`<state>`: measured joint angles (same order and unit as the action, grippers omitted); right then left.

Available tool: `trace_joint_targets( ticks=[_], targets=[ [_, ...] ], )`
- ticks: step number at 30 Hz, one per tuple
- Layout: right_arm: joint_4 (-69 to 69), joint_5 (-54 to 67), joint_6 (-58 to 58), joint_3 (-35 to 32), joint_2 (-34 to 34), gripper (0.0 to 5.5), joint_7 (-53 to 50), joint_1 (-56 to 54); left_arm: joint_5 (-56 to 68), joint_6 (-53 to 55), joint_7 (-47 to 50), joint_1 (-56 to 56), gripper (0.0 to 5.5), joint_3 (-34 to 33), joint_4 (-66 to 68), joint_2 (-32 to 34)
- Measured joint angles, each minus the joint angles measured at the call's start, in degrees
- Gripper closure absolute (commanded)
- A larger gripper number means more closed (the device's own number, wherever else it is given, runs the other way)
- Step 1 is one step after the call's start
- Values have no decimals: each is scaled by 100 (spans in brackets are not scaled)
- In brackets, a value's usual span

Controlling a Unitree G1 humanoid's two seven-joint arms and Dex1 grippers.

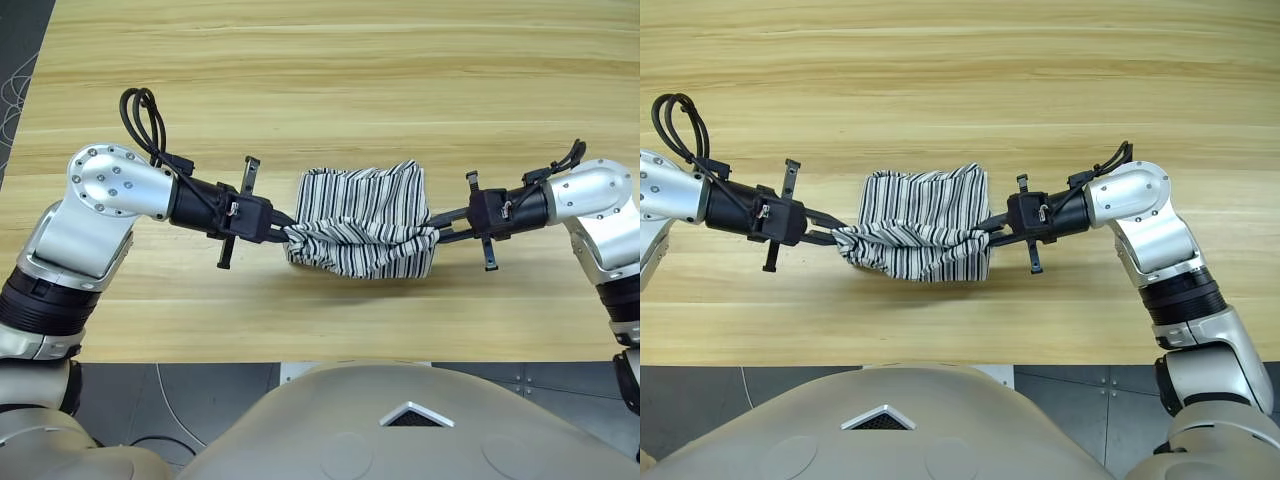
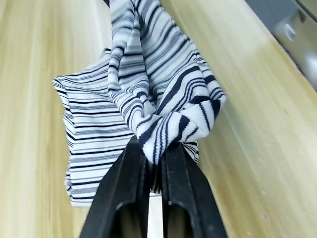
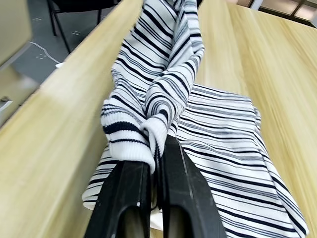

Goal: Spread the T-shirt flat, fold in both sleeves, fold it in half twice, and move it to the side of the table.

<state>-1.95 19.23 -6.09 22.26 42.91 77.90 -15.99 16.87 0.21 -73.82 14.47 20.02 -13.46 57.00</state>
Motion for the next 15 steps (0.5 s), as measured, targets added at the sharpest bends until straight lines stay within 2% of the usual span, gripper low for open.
trace_joint_targets(
  ticks=[7, 15],
  targets=[
    [-997, -363, -183, -256, -542, 540, -202, -601, -427, -28, -6, 686, 536, -6, 929, -693],
    [-1882, -793, -561, -336, -918, 540, -250, -887, -1093, -759, -16, 1257, 536, 47, 2965, -1365]
  ],
)
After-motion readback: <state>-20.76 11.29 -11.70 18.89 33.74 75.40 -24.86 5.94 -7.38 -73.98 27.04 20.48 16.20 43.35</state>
